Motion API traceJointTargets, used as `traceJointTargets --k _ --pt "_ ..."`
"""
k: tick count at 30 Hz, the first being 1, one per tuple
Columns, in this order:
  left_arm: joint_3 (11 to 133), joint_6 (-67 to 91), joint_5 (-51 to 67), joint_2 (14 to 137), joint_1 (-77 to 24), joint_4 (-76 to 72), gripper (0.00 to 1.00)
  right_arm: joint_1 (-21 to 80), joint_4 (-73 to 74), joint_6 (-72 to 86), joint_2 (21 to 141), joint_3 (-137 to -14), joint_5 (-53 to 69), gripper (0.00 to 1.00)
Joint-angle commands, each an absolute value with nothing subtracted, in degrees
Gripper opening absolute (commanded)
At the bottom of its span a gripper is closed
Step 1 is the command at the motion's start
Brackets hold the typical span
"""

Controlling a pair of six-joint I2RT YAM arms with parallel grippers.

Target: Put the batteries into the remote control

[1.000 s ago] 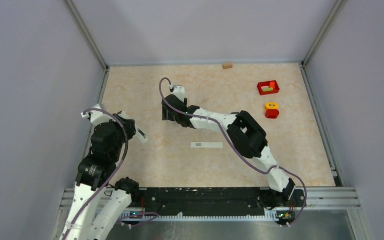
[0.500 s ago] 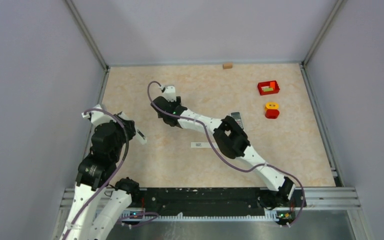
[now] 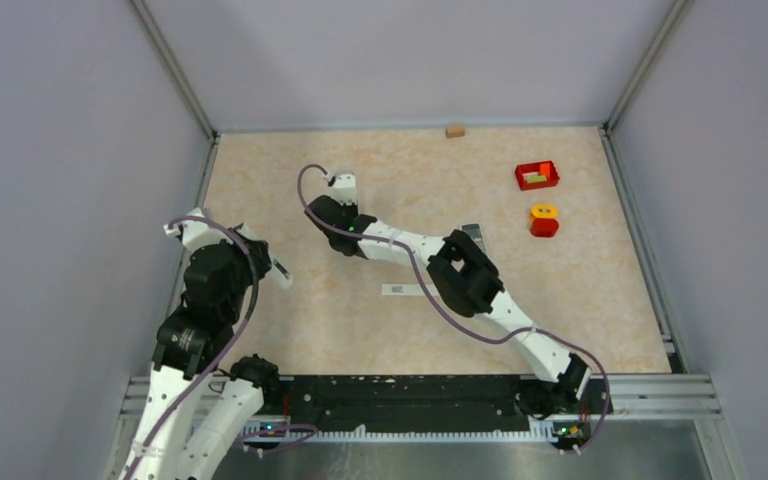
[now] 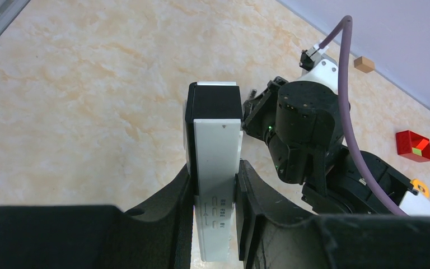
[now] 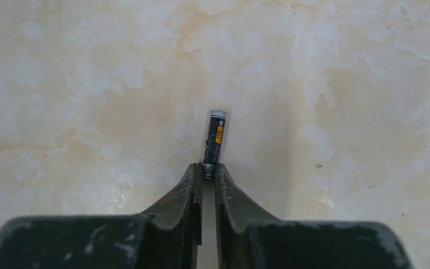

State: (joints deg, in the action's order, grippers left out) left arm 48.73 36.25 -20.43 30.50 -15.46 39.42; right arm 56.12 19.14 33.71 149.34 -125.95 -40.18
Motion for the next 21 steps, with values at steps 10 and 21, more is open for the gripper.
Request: traceJointTargets --k 10,21 --pt "48.5 36.5 -17.6 30.8 -15.4 35.5 0.00 54.2 17.1 27.9 129.8 -94.8 -29.1 0.02" --pt "46.1 28.1 22.1 31.7 -15.4 21.3 0.00 53.4 17.0 25.0 115.1 -72.4 -21.2 0.02"
